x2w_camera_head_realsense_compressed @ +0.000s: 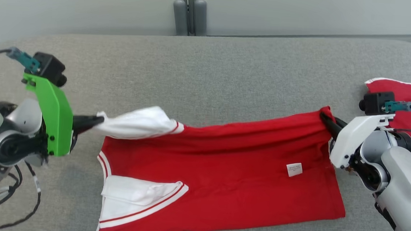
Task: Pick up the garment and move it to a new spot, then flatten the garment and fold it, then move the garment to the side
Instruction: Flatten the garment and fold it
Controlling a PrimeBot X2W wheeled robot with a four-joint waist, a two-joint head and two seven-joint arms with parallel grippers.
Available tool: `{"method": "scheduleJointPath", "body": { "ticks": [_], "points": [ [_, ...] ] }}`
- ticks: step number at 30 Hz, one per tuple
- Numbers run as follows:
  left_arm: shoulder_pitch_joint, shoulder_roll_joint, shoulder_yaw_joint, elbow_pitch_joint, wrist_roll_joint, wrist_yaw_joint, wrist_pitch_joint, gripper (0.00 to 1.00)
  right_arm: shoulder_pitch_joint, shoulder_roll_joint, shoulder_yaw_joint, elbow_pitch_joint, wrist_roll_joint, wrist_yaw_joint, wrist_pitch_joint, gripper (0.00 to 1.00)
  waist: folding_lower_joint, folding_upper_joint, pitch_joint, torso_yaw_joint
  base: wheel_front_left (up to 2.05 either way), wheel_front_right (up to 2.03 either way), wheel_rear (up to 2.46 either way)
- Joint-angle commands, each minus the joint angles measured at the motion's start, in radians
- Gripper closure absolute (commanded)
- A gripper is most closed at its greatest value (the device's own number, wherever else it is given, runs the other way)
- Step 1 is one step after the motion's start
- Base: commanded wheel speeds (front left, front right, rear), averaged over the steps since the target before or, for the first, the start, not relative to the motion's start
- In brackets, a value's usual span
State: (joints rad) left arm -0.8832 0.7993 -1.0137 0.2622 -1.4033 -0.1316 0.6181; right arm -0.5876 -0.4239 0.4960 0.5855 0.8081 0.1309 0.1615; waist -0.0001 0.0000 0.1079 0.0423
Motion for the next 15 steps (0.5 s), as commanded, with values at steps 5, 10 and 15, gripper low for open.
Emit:
{"method": "scheduleJointPath", "body": {
  "ticks": [5, 10, 15],
  "points": [
    [0.061, 0.045, -0.025, -0.089, -0.067, 0.002, 0.072, 1.00, -0.016, -0.045, 0.076, 0.028, 0.037, 0.000, 0.021, 1.00, 0.0001, 0.0000, -0.016, 0.026, 0.00, 0.00, 0.00],
    [0.105, 0.059, -0.047, -0.137, -0.099, 0.013, 0.111, 1.00, -0.037, -0.073, 0.152, 0.030, 0.087, 0.000, 0.062, 1.00, 0.0001, 0.0000, -0.009, 0.028, 0.00, 0.00, 0.00],
    [0.135, 0.059, -0.071, -0.156, -0.114, 0.026, 0.139, 1.00, -0.055, -0.102, 0.222, 0.037, 0.125, 0.000, 0.120, 1.00, 0.0001, 0.0000, 0.001, 0.022, 0.00, 0.00, 0.00]
  ]
}}
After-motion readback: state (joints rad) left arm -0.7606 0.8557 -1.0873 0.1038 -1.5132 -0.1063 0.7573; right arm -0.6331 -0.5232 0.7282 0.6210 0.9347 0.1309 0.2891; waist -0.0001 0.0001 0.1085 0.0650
